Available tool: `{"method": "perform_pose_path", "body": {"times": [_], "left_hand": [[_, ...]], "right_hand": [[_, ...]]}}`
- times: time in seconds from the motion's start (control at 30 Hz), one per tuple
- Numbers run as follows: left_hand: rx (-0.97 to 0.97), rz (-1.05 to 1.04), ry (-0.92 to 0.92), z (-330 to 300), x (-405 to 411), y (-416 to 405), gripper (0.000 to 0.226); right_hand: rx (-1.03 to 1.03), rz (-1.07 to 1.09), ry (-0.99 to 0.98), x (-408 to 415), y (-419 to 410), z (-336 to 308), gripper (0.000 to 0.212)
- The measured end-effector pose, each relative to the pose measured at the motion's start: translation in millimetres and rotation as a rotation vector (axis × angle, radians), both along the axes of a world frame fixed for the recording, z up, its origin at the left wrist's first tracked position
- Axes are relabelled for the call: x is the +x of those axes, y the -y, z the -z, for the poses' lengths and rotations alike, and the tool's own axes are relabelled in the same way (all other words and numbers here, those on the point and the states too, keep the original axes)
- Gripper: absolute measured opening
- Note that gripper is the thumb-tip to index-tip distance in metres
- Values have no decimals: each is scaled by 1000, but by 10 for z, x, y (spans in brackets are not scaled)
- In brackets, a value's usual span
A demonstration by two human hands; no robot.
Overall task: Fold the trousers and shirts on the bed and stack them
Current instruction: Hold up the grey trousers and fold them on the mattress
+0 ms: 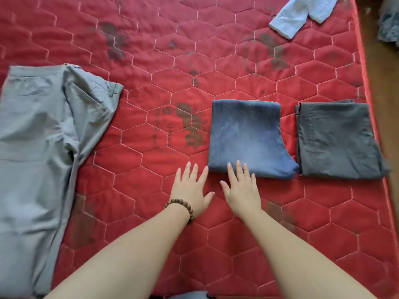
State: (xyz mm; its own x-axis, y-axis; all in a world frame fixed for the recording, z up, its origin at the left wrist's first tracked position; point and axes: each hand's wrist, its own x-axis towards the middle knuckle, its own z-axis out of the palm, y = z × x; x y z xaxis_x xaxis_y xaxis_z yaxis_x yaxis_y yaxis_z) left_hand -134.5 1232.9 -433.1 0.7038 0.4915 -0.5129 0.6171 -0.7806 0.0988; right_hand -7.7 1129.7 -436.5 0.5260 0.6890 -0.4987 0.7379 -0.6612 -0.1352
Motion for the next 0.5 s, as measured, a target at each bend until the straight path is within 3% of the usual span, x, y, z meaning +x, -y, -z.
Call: {"method": "perform_pose_path", "body": {"times": [0.27,0.5], "left_hand": [[172,-262,67,-715,-1172,-582,71],[191,-445,42,-554,-2222,-1248,70]], "right_hand": [[102,-73,-80,-631,-405,-579,58],[135,-139,-98,-1301,-1017,-559,57]]}}
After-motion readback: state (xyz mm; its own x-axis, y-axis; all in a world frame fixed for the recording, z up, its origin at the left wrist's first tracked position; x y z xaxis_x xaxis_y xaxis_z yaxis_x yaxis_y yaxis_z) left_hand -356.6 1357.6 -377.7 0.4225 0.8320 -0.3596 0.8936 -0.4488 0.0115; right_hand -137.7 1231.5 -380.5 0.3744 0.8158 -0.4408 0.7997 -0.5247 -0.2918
